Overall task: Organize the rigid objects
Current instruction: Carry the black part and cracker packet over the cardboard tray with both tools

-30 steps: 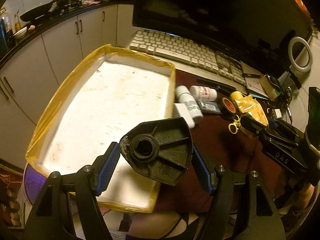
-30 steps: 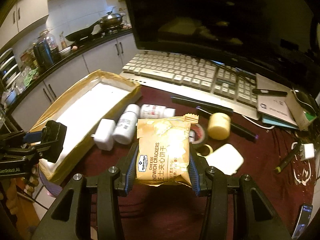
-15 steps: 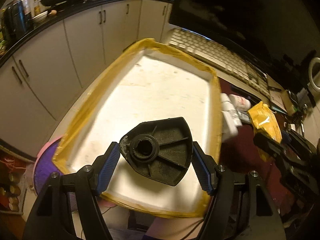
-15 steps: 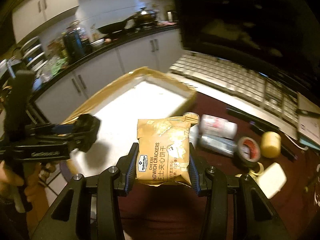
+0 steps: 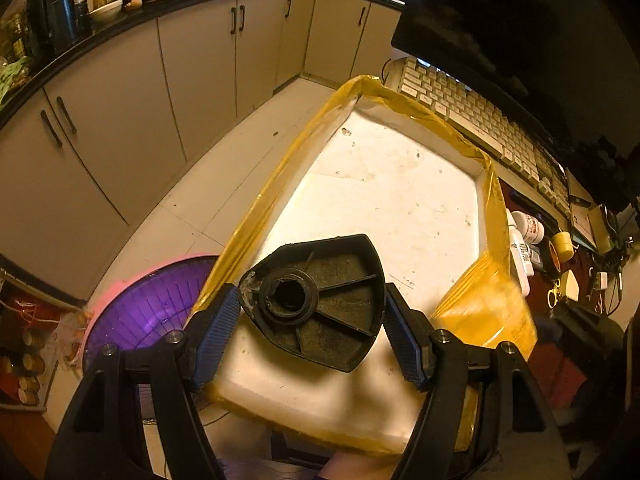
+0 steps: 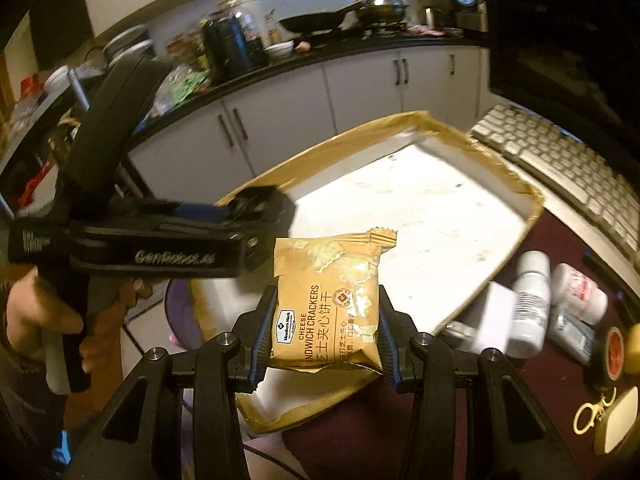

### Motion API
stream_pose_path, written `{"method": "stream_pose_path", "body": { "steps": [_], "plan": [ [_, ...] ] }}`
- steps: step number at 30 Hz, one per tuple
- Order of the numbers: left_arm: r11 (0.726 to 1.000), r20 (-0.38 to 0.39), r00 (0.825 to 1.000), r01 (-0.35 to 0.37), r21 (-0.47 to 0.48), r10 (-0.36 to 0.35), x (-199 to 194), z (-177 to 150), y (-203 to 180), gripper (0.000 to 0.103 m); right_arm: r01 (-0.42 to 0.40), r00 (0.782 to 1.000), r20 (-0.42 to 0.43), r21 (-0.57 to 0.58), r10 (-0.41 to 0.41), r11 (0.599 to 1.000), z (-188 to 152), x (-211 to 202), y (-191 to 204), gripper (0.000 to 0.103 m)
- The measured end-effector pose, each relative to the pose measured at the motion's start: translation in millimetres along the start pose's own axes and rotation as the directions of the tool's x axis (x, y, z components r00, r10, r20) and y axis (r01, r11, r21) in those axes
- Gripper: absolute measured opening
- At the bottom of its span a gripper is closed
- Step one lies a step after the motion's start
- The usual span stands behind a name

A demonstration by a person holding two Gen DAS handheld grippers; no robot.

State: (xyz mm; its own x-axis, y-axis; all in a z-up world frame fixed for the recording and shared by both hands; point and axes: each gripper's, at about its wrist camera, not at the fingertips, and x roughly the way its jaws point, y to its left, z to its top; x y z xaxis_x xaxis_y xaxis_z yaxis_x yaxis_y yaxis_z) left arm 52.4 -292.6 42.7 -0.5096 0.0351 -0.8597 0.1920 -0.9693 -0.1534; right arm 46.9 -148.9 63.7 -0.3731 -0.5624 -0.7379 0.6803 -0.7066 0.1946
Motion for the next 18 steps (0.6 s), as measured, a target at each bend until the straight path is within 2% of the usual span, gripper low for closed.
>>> {"method": "stream_pose_path", "body": {
  "steps": [3, 5, 11, 13, 18],
  "plan": [
    [0.999, -0.004, 0.999, -0.040, 0.026, 0.041, 5.0, 2.4, -3.1, 0.071, 0.015, 1.000, -0.022, -0.023, -0.015, 1.000, -1.2, 9.7, 5.2, 0.041],
    [0.999, -0.019, 0.999, -0.027, 0.026, 0.028, 9.2, 4.8, -3.4, 0.071, -0.006, 0.999, -0.044, -0.031, 0.004, 1.000, -3.1, 15.1, 7.6, 0.041],
    [0.996, -0.054, 0.996, -0.065, 0.055, 0.068, 21.6, 10.1, -10.7, 0.071, -0.028, 0.995, -0.104, -0.130, 0.015, 0.991, -12.7, 29.9, 29.7, 0.041],
    [0.994, -0.063, 0.994, -0.084, 0.071, 0.088, 25.5, 9.8, -13.9, 0.071, -0.015, 0.992, -0.128, -0.149, -0.005, 0.989, -16.5, 34.0, 32.5, 0.041],
    [0.986, -0.073, 0.989, -0.116, 0.122, 0.125, 28.8, 5.9, -21.2, 0.071, -0.030, 0.989, -0.149, -0.164, 0.005, 0.986, -19.4, 29.1, 29.1, 0.041]
  ]
}}
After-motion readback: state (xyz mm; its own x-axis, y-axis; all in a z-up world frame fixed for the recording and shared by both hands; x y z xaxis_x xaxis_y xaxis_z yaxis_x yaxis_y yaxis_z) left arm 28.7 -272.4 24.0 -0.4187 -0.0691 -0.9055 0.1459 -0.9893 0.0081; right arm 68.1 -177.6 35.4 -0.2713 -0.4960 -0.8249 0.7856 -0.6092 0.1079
